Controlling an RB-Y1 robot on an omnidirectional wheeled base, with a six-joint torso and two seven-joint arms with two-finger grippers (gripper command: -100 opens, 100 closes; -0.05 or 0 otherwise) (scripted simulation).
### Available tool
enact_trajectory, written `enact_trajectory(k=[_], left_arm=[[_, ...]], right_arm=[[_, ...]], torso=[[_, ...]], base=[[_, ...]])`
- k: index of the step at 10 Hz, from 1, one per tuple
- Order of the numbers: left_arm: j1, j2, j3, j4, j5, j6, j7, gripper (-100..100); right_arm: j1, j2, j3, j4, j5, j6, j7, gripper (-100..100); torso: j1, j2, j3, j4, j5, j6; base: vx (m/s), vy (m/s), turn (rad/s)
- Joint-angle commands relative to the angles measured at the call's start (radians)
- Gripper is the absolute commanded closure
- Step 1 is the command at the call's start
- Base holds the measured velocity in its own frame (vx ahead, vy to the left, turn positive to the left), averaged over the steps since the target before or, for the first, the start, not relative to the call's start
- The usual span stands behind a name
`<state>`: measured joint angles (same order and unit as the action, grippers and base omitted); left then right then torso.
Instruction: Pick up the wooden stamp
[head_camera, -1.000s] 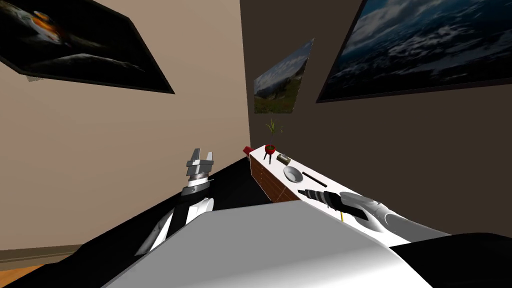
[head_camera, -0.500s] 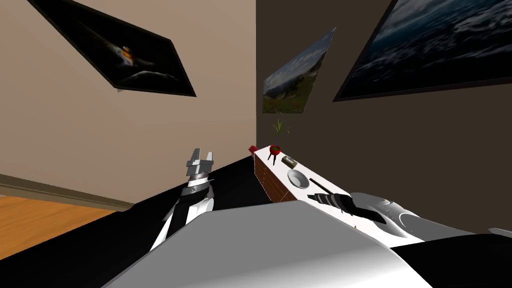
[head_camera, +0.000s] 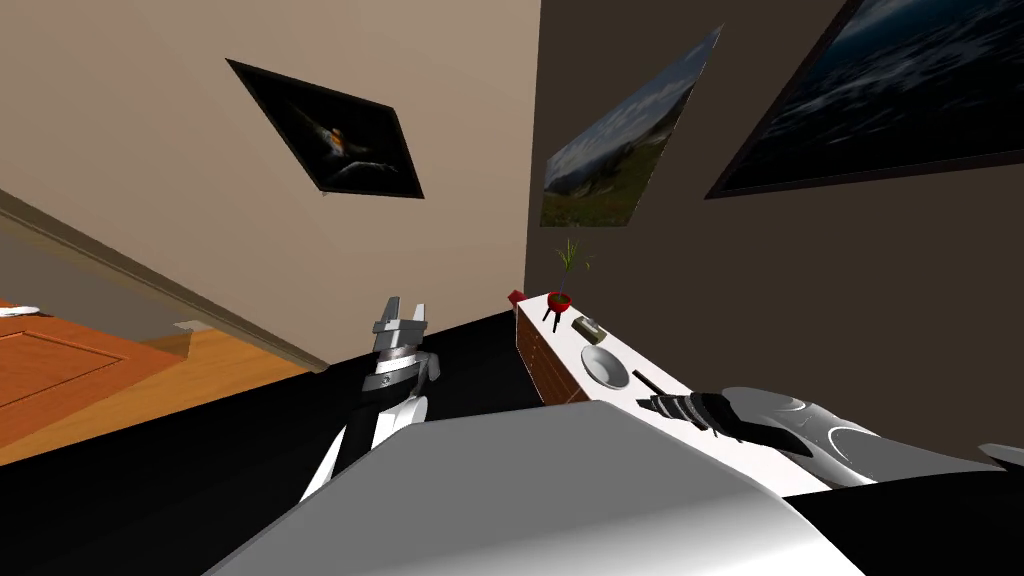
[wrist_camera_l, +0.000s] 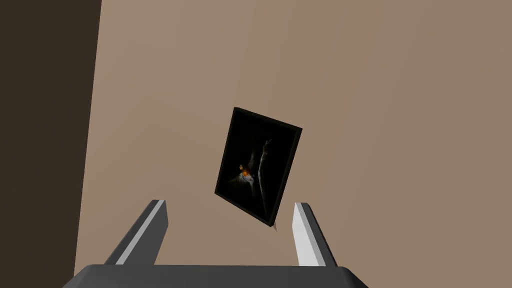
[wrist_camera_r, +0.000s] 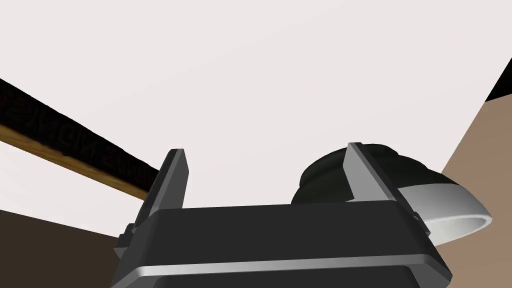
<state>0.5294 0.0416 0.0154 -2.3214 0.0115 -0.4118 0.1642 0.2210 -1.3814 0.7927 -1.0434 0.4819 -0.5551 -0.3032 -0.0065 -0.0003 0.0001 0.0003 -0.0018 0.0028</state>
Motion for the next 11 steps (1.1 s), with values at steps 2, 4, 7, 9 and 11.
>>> enact_trajectory(k=[2,4,7,9,11], left_arm=[[0.000,0.000,0.000,0.000,0.000,0.000,0.000,0],[0.000,0.000,0.000,0.000,0.000,0.000,0.000,0],[0.000,0.000,0.000,0.000,0.000,0.000,0.000,0],[0.000,0.000,0.000,0.000,0.000,0.000,0.000,0],[0.000,0.000,0.000,0.000,0.000,0.000,0.000,0]], right_arm=[[-0.028,-0.009,0.043,0.066,0.019,-0.024,-0.002,-100],[-0.037,-0.018,0.076,0.103,0.030,-0.030,-0.003,-100],[-0.054,-0.017,0.168,0.172,0.058,-0.046,-0.003,-100],[-0.057,-0.010,0.194,0.188,0.065,-0.052,-0.003,-100],[-0.059,-0.001,0.216,0.201,0.071,-0.056,-0.003,-100]], torso=[[0.002,-0.001,-0.001,0.000,0.000,0.001],[0.000,-0.001,0.000,0.000,0.000,0.000],[-0.005,0.001,0.001,0.000,-0.001,-0.001],[-0.004,0.001,0.001,0.000,-0.001,0.001],[0.001,-0.001,0.000,0.000,0.000,0.001]], base=[[-0.025,-0.036,0.161],[-0.050,-0.072,0.259],[-0.082,-0.137,0.452],[-0.068,-0.075,0.141],[-0.039,-0.035,0.133]])
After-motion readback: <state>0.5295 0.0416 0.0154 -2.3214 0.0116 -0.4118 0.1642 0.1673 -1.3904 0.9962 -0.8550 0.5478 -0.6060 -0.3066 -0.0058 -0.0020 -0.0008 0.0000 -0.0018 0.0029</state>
